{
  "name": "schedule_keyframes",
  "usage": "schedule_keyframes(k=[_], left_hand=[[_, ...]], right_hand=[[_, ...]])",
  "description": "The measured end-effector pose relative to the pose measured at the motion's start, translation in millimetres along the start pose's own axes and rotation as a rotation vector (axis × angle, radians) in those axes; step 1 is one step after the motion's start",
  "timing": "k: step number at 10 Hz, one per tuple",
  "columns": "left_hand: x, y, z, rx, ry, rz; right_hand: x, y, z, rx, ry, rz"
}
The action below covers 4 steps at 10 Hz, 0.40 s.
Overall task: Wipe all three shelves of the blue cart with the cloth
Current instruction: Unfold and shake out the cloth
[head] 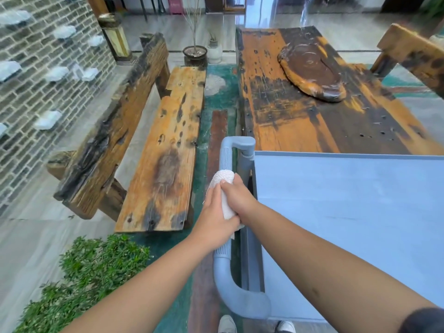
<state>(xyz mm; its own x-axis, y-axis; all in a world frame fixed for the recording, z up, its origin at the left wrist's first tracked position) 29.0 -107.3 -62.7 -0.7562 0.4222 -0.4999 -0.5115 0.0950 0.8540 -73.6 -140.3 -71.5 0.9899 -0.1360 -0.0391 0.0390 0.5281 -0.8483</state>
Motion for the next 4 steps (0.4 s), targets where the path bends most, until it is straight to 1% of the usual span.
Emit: schedule_keyframes(k=[1, 2, 3, 4], left_hand=[[3.8, 0.9, -5.0, 0.014, 0.028, -0.015], [0.6, 2.8, -4.8, 0.026, 0.016, -0.112], [-1.4, 2.9, -7.9, -0.001, 0.001, -0.252], [-3.7, 28.0, -14.9, 0.053, 0.051, -0.325]], right_hand=[[-0.7, 0.1, -4.3, -0.012, -0.019, -0.081], [-8.6, 0.7, -3.4, 0.005, -0.049, -0.068], [-30.8, 2.2, 3.4, -0.032, -0.018, 0.024], [-70.7, 2.1, 22.9, -0.135, 0.029, 0.199]])
Point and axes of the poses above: each hand's wrist, its own z-axis away from the middle knuckle, its own x-axis out of the palm, y = z × x, the point moved 3 cm from there along -z, towards the middle knuckle, and after that the axes turned 4 degrees about x, right-handed, at the moved point
